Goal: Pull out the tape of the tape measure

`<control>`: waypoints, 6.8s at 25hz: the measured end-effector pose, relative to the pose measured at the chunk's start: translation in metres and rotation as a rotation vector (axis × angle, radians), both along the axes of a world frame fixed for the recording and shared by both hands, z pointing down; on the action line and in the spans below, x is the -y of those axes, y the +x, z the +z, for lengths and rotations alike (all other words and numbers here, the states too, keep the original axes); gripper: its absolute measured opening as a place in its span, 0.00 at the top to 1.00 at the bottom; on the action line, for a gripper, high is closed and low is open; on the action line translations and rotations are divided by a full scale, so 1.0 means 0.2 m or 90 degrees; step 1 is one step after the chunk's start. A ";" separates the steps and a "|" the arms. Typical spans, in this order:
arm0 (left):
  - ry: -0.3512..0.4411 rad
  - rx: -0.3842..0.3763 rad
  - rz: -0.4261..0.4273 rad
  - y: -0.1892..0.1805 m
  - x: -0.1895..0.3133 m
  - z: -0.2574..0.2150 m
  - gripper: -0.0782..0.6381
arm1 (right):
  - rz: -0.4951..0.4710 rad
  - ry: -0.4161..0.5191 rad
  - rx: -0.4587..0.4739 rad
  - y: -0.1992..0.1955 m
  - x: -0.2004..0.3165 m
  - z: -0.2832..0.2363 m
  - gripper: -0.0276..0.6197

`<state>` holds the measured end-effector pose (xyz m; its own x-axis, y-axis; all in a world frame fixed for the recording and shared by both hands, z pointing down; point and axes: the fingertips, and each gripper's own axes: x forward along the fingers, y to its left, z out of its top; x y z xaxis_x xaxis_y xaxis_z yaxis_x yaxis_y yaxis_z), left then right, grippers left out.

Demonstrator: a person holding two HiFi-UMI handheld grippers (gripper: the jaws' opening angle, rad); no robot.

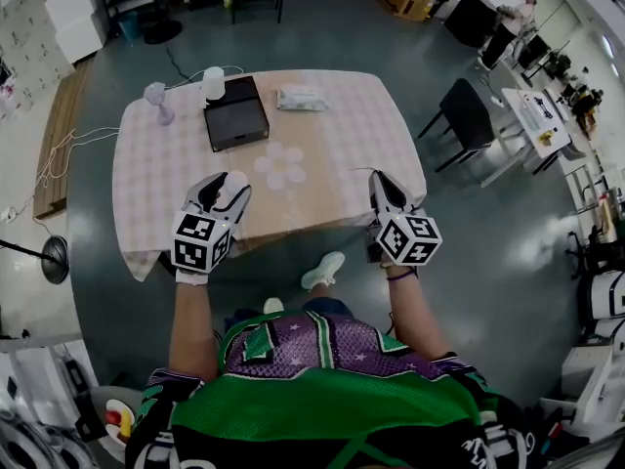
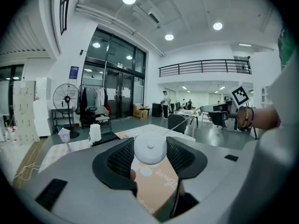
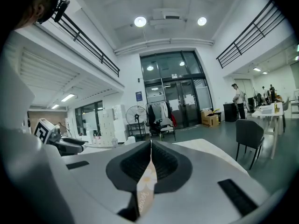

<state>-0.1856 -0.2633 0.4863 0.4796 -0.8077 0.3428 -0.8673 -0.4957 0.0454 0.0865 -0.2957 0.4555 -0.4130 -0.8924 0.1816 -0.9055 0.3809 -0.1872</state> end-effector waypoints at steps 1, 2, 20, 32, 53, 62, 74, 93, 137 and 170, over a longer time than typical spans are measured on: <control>-0.005 -0.001 -0.003 0.00 0.01 0.02 0.55 | -0.003 -0.007 -0.002 0.00 0.01 0.02 0.93; -0.009 -0.001 -0.005 -0.01 0.02 0.04 0.55 | -0.006 -0.014 -0.004 0.00 0.02 0.05 0.93; -0.120 0.048 -0.075 -0.01 0.48 0.49 0.55 | -0.091 -0.165 -0.028 -0.01 0.56 0.55 0.93; -0.225 0.094 -0.117 -0.02 0.67 0.98 0.55 | -0.128 -0.298 -0.041 -0.05 0.84 1.11 0.93; -0.397 0.045 -0.272 -0.07 0.75 1.54 0.55 | -0.165 -0.481 -0.025 -0.15 1.04 1.72 0.93; -0.406 0.115 -0.269 -0.07 0.76 1.60 0.50 | -0.172 -0.501 -0.030 -0.13 1.02 1.76 0.87; -0.388 0.099 -0.271 -0.11 0.68 1.40 0.45 | -0.136 -0.471 -0.031 -0.11 0.98 1.65 0.79; -0.245 0.015 -0.246 -0.33 0.26 0.88 0.46 | -0.094 -0.357 -0.031 -0.24 0.45 1.19 0.81; 0.088 -0.074 -0.178 0.91 -1.15 -0.46 0.48 | -0.223 -0.008 -0.065 0.92 -0.95 -0.25 0.84; 0.229 -0.051 -0.199 1.39 -1.87 -0.83 0.85 | -0.199 0.103 0.034 1.27 -1.71 -0.63 0.94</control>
